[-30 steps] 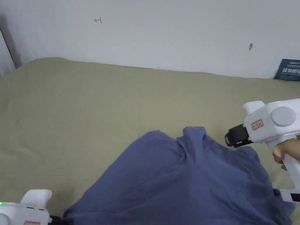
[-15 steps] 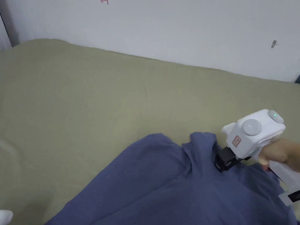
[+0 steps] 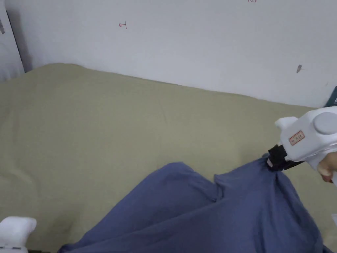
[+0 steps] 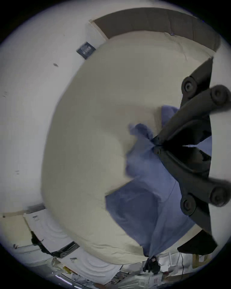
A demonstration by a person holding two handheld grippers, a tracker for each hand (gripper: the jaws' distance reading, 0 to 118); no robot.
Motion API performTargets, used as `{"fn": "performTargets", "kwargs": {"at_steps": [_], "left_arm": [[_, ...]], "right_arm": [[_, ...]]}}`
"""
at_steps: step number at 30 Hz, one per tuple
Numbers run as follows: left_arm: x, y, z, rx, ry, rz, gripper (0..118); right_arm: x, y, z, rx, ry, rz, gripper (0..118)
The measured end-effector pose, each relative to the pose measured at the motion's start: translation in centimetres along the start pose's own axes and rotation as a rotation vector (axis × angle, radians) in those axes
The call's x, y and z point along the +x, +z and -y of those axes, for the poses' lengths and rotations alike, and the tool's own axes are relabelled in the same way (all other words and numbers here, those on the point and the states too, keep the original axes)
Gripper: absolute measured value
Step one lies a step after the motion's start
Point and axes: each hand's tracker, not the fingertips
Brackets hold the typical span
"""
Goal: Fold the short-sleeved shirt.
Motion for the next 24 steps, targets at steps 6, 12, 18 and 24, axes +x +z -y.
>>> {"fn": "performTargets", "kwargs": {"at_steps": [6,12,18,24], "left_arm": [[2.9,4.9,-7.8,0.162,-0.1,0.023,9],[6.2,9.0,-16.8,0.283,-0.163,0.003,8],[8.7,11.4,-24.9,0.379,-0.16,-0.068,8],[11.1,12.9,-31.6,0.456,-0.205,-0.12,8]], "right_arm": [[2.3,9.2,-0.6,0.173,-0.049,0.117,0],[6.2,16.9,-0.6,0.356,-0.177,0.271,0],[8.3,20.7,-2.4,0.424,-0.181,0.324,0],[8.7,22.6,-5.7,0.583,-0.214,0.43,0]]}}
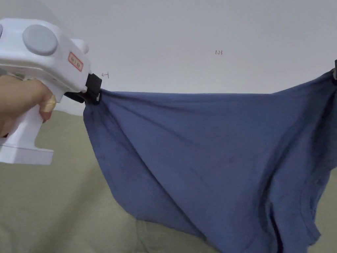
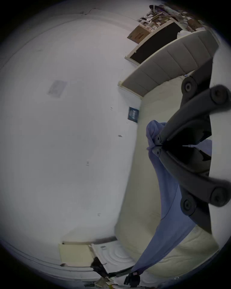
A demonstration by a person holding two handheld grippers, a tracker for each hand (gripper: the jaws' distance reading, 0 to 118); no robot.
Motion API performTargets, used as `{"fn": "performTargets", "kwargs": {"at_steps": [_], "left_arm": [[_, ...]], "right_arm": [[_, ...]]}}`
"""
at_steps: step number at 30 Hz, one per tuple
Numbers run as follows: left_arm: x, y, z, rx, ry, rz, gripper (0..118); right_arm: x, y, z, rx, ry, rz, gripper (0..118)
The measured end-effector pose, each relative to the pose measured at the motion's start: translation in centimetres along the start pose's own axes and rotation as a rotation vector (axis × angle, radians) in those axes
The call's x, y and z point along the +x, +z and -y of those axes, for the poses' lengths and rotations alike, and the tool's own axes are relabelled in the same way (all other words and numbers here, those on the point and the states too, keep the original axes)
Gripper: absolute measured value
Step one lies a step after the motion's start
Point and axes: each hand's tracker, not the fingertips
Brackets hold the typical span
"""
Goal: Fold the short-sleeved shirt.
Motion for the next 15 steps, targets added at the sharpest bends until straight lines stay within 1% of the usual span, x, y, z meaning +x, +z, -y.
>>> {"fn": "performTargets", "kwargs": {"at_steps": [5,7,9,11,13,15], "left_arm": [[0.2,-1.0,-4.8,0.057,-0.002,-0.05,8],[0.0,-1.3,-6.0,0.103,0.012,-0.082,8],[-0.1,-1.6,-6.8,0.117,0.03,-0.092,8],[-0.2,-2.0,-7.7,0.12,0.042,-0.101,8],[0.6,-2.0,-8.3,0.141,-0.01,-0.144,8],[0.9,-1.9,-8.8,0.171,-0.017,-0.164,8]], "right_arm": [[-0.3,-0.9,-3.6,0.065,0.002,0.03,0],[-0.4,-1.3,-4.6,0.093,0.004,0.018,0],[-0.7,-1.7,-5.4,0.111,0.006,0.028,0],[-0.8,-2.2,-6.2,0.15,0.026,0.033,0],[-1.1,-2.7,-6.9,0.206,0.037,0.039,0],[-1.2,-3.4,-7.7,0.25,0.035,0.047,0]]}}
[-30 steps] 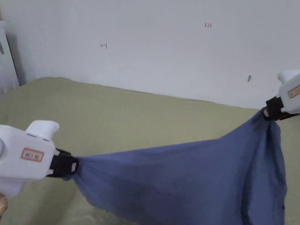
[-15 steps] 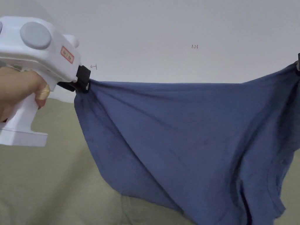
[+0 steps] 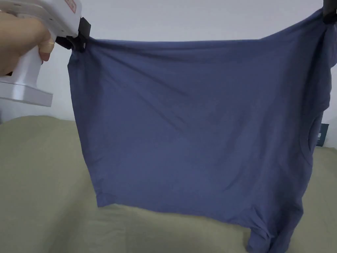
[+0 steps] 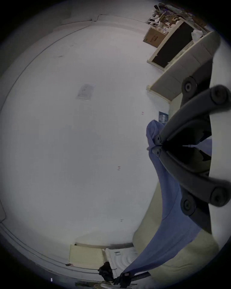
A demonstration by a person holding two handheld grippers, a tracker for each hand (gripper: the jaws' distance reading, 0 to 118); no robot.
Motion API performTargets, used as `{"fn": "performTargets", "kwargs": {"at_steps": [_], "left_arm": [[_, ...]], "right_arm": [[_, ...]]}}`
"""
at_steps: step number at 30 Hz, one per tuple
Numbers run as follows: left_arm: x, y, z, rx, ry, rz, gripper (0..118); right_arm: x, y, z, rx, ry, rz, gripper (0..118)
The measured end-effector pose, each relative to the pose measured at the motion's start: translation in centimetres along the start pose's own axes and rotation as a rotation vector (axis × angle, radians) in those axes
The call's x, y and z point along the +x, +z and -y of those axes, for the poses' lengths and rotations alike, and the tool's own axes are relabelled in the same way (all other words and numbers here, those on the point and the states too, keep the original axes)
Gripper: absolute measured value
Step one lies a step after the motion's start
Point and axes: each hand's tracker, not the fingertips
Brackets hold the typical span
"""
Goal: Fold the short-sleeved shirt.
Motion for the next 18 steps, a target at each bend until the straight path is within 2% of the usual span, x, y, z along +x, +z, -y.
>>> {"fn": "performTargets", "kwargs": {"at_steps": [4,7,11,12,14,18], "left_arm": [[0.6,-1.2,-1.5,0.068,-0.019,-0.026,8],[0.1,-3.2,-2.9,0.081,-0.001,-0.035,8],[-0.1,-3.6,-3.2,0.095,0.018,-0.024,8],[-0.2,-3.8,-3.1,0.089,0.023,-0.024,8],[-0.1,-3.7,-2.4,0.073,0.012,-0.011,8],[0.5,-3.5,0.4,0.025,-0.044,0.007,8]], "right_arm": [[-0.4,-0.5,-0.1,0.098,-0.022,0.057,0],[-0.3,-1.2,0.1,0.085,-0.036,0.034,0],[-0.5,-1.5,0.2,0.086,0.003,0.042,0],[-0.4,-1.3,0.3,0.086,-0.032,0.036,0],[-0.4,-1.2,0.6,0.044,-0.055,0.028,0],[-1.0,0.4,3.1,-0.038,-0.046,-0.018,0]]}}
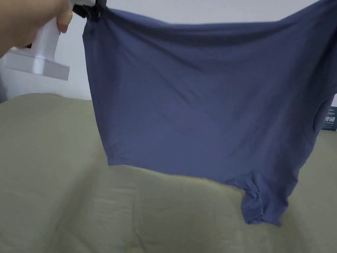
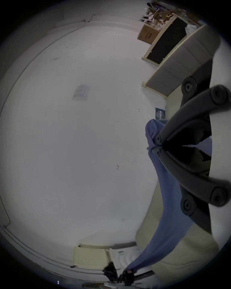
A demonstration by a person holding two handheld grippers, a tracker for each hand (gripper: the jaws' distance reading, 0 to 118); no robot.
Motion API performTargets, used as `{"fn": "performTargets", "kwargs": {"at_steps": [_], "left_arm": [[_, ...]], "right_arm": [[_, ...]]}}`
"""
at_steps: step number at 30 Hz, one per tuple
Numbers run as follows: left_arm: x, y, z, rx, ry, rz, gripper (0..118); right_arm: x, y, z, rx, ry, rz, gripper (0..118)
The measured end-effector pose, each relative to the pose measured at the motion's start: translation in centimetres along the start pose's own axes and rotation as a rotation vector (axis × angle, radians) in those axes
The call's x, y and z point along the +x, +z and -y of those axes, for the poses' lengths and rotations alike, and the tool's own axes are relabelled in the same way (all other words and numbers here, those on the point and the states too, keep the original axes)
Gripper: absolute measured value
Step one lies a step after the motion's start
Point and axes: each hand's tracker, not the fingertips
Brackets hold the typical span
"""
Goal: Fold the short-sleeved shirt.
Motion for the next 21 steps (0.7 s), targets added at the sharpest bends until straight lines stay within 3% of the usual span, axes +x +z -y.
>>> {"fn": "performTargets", "kwargs": {"at_steps": [3,9,12,16,17,21], "left_arm": [[0.2,0.1,2.5,-0.043,0.0,0.037,8],[-0.3,3.2,7.7,-0.128,-0.006,0.099,8],[-0.9,6.1,10.1,-0.154,-0.019,0.121,8],[-2.3,9.7,13.9,-0.172,0.0,0.133,8],[-2.6,10.3,15.0,-0.189,0.014,0.144,8],[-2.1,14.1,21.1,-0.234,0.026,0.179,8]], "right_arm": [[-0.6,1.5,2.9,-0.051,0.074,-0.03,0],[0.0,4.9,6.9,-0.157,0.066,-0.075,0],[0.8,7.8,8.0,-0.17,0.093,-0.097,0],[1.1,13.7,10.8,-0.193,0.074,-0.092,0],[0.7,13.8,11.7,-0.2,0.085,-0.148,0],[1.0,18.3,16.8,-0.296,0.061,-0.164,0]]}}
